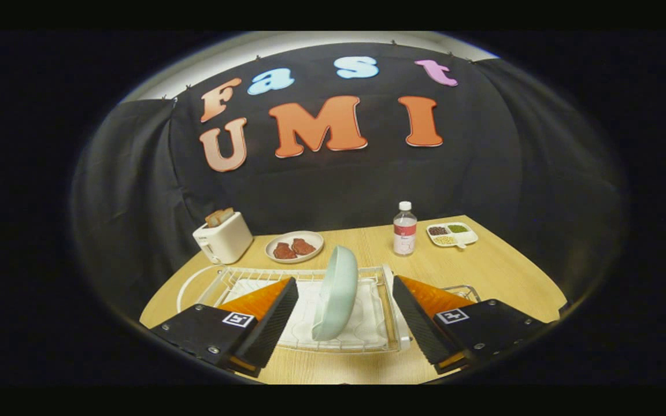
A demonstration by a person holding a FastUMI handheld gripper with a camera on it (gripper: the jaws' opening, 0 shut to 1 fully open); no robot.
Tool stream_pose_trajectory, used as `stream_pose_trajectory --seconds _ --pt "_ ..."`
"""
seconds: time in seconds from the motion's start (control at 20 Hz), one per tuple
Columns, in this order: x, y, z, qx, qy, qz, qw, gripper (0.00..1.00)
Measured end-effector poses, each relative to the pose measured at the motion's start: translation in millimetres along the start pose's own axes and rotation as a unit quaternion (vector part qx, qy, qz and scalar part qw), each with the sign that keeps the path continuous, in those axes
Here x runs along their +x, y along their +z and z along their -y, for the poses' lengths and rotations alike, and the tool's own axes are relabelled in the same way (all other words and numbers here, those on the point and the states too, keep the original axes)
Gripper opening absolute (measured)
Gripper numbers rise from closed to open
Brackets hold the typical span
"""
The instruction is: Take the plate from the dish rack, then take the spoon from the basket and place it into the plate.
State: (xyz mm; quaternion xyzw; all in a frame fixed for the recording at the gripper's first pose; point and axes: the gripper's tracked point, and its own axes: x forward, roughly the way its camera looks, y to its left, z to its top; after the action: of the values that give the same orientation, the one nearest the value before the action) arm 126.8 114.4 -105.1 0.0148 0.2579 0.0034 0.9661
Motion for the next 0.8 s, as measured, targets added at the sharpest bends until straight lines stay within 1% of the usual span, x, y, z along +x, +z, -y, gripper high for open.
stream_pose_trajectory --seconds 0.2,0.3,0.35,0.4,0.45,0.5,0.55,0.6,0.7,0.8 --pt "31.5 -8.7 0.2 -0.005 -0.039 -0.044 0.998 0.97" --pt "43.2 -17.6 0.5 0.001 -0.053 -0.071 0.996 0.94" --pt "46.1 -23.0 -1.4 0.002 -0.056 -0.085 0.995 0.88" --pt "50.1 -27.0 -2.0 0.000 -0.060 -0.094 0.994 0.84" --pt "52.0 -29.6 -1.6 -0.007 -0.066 -0.100 0.993 0.77" --pt "55.1 -33.4 0.4 -0.015 -0.074 -0.107 0.991 0.72" --pt "57.1 -36.7 1.8 -0.025 -0.084 -0.113 0.990 0.62" --pt "58.3 -38.5 3.5 -0.034 -0.093 -0.117 0.988 0.55" --pt "56.8 -36.8 5.8 -0.043 -0.116 -0.122 0.985 0.32" --pt "54.9 -35.5 9.7 -0.054 -0.137 -0.128 0.981 0.28"
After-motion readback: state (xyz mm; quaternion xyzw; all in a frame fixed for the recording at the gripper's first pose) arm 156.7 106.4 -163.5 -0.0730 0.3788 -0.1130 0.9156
